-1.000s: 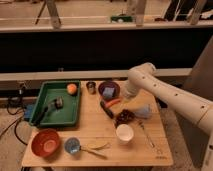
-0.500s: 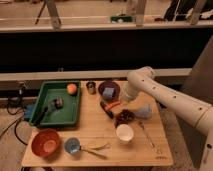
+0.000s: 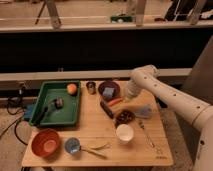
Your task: Place pepper in table surface
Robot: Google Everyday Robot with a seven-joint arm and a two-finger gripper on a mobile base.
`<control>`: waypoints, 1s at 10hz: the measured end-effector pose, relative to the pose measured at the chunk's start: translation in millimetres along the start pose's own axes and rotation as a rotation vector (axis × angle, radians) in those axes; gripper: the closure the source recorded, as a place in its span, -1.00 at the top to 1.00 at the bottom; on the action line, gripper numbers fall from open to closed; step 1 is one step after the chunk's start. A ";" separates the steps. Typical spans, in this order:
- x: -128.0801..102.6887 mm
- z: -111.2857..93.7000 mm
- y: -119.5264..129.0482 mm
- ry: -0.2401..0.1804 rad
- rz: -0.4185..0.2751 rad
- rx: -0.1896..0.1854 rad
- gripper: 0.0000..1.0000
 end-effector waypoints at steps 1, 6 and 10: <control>4.5 3.1 -3.6 0.005 0.003 0.000 -1.00; 40.8 25.2 -3.7 0.027 0.028 -0.005 -1.00; 56.2 43.0 -3.0 0.049 0.036 -0.024 -0.68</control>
